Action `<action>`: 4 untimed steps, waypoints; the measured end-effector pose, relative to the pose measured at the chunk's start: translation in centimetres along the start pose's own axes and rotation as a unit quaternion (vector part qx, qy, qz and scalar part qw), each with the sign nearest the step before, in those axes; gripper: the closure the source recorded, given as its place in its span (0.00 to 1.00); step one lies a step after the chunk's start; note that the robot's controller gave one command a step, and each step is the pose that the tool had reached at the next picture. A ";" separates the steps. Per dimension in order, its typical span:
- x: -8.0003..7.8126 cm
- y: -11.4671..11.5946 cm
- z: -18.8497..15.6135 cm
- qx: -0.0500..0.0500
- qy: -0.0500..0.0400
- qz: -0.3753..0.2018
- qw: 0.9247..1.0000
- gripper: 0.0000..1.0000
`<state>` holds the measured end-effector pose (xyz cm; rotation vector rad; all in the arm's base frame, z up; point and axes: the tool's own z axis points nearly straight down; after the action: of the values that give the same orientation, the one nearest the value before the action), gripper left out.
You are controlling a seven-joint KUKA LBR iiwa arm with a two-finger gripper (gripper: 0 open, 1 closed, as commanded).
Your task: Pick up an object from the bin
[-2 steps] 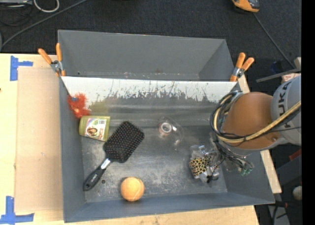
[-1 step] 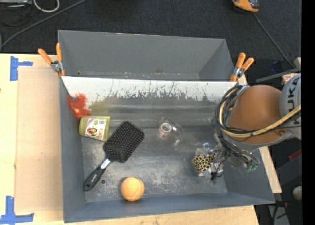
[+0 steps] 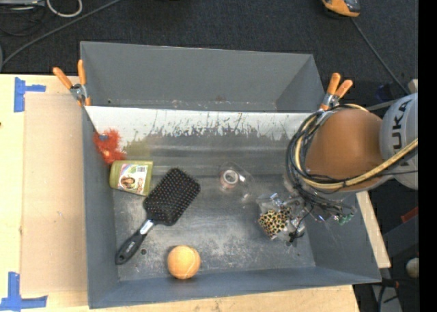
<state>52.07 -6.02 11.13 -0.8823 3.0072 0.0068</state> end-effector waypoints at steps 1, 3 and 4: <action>1.5 -1.9 1.4 0.001 -0.001 0.106 0.994 1.00; 1.7 -3.1 -2.7 0.000 0.000 0.095 0.995 1.00; 2.1 -5.3 -2.6 -0.001 -0.001 0.051 0.999 1.00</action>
Offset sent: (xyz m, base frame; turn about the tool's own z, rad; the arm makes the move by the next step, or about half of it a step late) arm 0.0005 -0.0214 0.1755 -0.0482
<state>53.14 -11.67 13.67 -0.7275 3.0467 0.0100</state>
